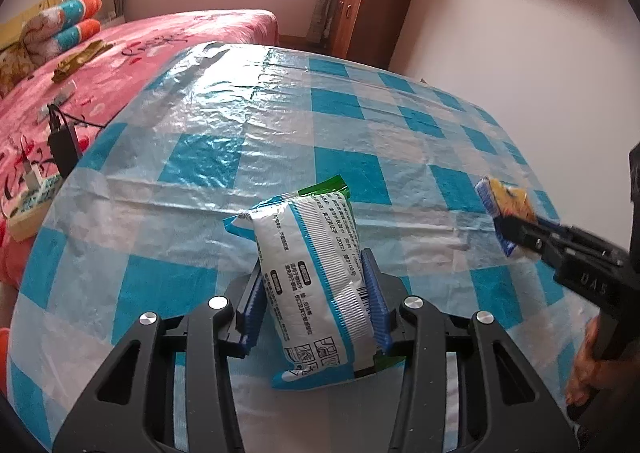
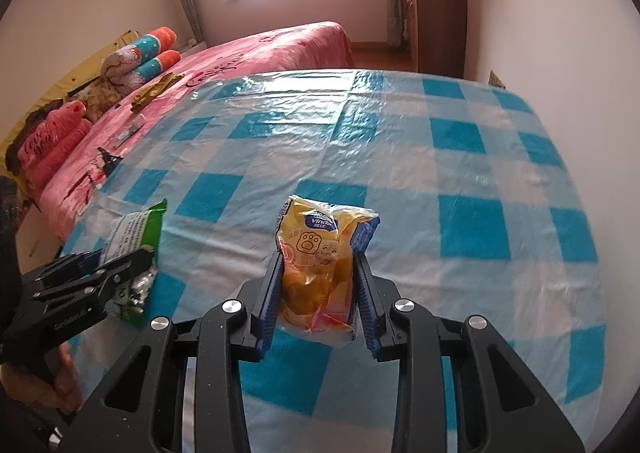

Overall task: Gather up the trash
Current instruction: 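Carry the wipe pack and bread bag over the orange bucket with both tools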

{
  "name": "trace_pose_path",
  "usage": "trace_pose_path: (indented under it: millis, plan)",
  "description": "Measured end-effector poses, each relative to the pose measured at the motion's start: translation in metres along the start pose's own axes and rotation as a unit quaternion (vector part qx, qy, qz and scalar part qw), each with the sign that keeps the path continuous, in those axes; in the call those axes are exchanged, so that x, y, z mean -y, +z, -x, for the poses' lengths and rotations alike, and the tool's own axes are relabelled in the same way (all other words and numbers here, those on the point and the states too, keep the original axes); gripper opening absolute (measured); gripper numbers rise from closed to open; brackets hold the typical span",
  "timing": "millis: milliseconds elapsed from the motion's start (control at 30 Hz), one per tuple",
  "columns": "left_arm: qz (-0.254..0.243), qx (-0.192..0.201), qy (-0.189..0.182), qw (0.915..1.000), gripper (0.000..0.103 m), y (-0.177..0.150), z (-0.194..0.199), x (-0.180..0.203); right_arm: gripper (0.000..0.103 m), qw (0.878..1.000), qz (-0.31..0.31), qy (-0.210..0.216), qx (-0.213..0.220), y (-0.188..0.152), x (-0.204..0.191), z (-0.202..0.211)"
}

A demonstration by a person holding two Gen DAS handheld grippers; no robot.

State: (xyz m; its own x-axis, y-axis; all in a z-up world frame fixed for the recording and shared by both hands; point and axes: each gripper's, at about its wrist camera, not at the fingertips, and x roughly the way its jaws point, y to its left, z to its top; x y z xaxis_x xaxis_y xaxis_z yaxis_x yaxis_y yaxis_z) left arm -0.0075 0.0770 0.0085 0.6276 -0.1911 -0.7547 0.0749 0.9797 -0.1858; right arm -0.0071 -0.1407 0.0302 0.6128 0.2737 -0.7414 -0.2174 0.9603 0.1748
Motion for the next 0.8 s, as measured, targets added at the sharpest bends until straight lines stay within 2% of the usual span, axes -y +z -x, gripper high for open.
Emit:
trace_pose_path:
  millis: [400,800]
  plan:
    - [0.018,0.000,-0.019,0.9997,0.043,-0.010,0.017,-0.019,0.036,0.999,0.027,0.026,-0.001,-0.008,-0.041,0.015]
    - [0.027,0.019,-0.009,0.9994,0.043,-0.021,0.047,-0.041,0.036,0.998,0.048,0.048,0.004,-0.009,-0.071,0.024]
